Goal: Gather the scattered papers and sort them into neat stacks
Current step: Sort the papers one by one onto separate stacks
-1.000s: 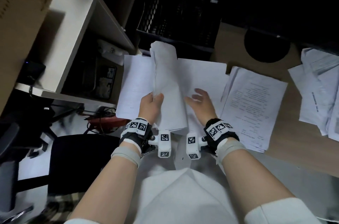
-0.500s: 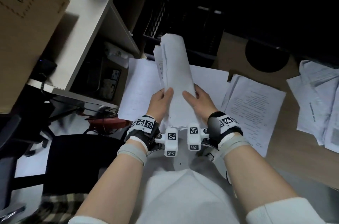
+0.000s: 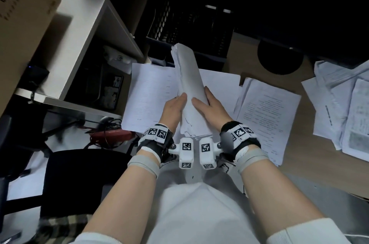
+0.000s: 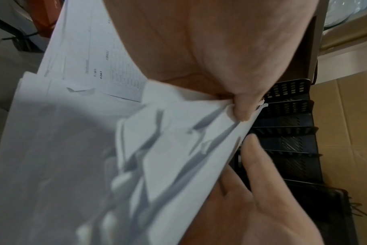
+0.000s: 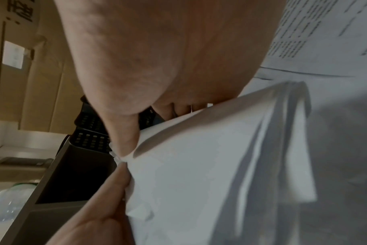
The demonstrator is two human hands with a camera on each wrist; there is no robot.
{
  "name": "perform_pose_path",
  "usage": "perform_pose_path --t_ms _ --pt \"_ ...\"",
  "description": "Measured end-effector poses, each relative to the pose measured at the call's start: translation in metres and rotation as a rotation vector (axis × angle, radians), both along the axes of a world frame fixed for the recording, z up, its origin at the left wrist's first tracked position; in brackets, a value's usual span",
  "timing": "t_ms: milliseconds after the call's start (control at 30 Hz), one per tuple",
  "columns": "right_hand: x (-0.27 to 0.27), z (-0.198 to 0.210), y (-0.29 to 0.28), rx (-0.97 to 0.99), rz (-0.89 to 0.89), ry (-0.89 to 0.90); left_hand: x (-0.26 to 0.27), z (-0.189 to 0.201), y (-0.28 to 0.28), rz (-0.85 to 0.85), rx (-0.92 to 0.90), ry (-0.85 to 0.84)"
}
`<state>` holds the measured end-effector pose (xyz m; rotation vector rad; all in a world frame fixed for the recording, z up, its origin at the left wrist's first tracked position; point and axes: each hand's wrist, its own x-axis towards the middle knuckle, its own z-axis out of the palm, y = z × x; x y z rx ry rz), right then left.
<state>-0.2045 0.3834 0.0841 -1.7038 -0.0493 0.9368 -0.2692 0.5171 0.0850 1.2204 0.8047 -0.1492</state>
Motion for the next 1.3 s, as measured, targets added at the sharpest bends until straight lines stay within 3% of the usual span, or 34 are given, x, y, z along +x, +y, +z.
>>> perform_pose_path --t_ms 233,433,833,1300 --pt "0.001 0.012 -0.007 0.028 0.102 0.065 -0.001 -0.005 0.003 -0.037 0.065 0.073" --pt "0.005 0.009 -0.006 0.007 0.196 0.052 0.000 -0.004 0.000 -0.038 0.084 0.041" --pt "0.003 0.003 -0.026 0.102 0.106 0.126 0.003 0.001 -0.005 0.031 -0.060 -0.005" --pt "0.004 0.004 -0.019 0.051 0.194 0.076 0.009 0.003 -0.006 -0.034 0.139 0.078"
